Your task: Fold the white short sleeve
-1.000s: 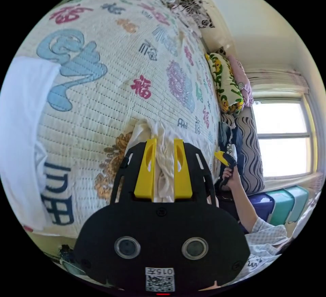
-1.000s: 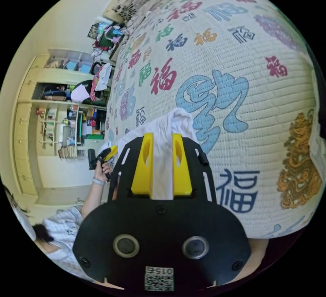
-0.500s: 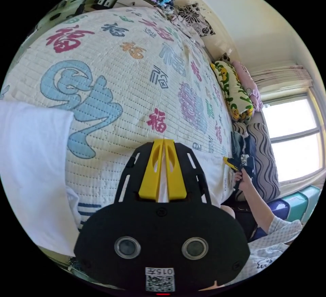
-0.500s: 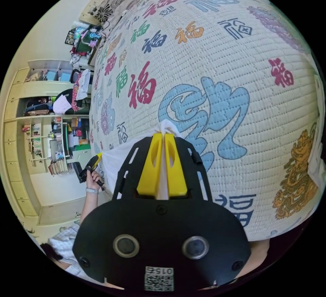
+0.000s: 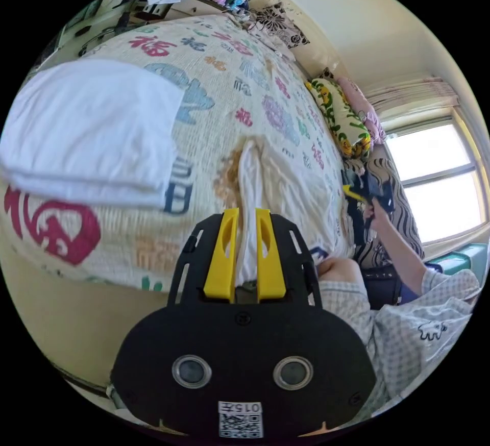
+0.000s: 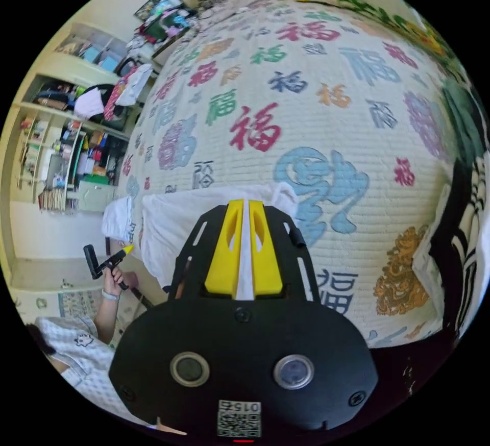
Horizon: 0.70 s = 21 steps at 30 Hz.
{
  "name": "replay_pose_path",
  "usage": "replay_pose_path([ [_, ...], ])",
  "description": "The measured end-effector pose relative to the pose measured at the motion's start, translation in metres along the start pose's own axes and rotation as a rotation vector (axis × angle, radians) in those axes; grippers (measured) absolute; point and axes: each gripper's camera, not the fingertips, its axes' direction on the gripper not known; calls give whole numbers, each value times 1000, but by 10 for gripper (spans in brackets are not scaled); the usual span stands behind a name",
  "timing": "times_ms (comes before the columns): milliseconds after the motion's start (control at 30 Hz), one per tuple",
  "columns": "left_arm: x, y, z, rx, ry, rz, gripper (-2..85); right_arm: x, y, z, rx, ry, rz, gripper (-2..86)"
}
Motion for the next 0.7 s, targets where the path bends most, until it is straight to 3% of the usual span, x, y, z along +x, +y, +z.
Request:
replay_pose_path([
  [200,6,74,28,-138,-121,33,71,-160,-22,88,-174,-2,-360,55],
  [433,21,101,63,-104,-144,29,67,-327,-21,199,-326,187,-707,84],
  [700,33,124,78,-99,-110,93,9,-377,-44,297,-491,241,-645,91],
])
